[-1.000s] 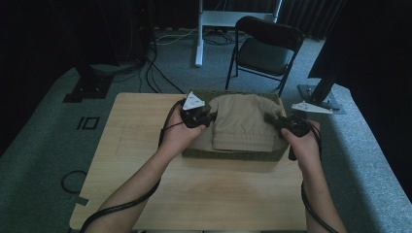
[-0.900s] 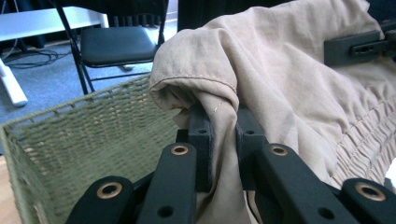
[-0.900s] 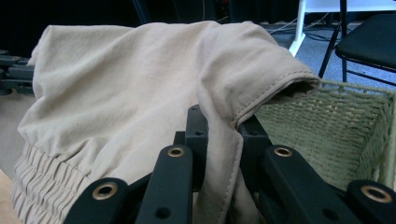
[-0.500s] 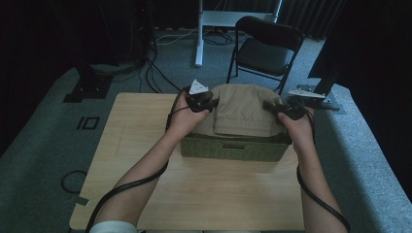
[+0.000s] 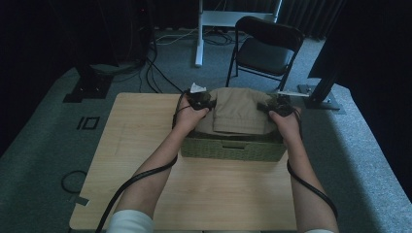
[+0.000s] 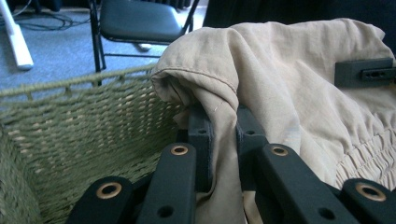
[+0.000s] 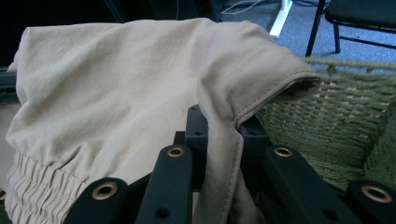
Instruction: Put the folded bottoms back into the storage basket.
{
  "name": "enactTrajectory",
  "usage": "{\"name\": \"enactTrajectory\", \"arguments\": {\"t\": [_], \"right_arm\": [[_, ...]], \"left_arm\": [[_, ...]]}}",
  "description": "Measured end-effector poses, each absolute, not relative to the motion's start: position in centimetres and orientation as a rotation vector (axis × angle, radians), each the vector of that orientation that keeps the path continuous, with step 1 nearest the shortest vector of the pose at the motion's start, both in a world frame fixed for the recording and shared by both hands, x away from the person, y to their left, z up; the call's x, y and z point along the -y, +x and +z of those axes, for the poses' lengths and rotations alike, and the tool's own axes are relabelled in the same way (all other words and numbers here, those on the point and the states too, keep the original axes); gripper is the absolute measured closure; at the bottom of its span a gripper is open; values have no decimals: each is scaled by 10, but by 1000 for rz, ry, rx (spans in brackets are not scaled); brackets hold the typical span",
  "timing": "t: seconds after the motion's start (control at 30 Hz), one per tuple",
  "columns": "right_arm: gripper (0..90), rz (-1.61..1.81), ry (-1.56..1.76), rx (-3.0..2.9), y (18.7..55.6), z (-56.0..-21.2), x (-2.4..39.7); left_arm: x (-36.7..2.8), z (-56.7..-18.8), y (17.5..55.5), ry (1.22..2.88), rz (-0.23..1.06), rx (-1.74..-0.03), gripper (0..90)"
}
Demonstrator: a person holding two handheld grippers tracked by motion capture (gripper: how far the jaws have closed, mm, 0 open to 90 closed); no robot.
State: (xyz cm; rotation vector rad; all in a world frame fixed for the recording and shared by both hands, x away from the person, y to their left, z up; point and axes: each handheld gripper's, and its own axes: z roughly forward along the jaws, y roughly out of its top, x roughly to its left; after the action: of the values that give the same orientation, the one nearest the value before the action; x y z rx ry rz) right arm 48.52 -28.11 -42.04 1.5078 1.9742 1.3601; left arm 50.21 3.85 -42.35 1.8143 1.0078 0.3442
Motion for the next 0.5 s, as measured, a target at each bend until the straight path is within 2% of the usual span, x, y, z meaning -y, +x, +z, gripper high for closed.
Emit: {"name": "enactTrajectory", "arguments": {"t": [0.23,0.5], "right_arm": [[785,1286,1576,-2000,496,-447,280],[784,1196,1606,-2009,508,-460,271]], "left_arm": [[-32,-446,510,1883,352,-1036,819],[-26,-460,521,1922,341,-1077,817]]}}
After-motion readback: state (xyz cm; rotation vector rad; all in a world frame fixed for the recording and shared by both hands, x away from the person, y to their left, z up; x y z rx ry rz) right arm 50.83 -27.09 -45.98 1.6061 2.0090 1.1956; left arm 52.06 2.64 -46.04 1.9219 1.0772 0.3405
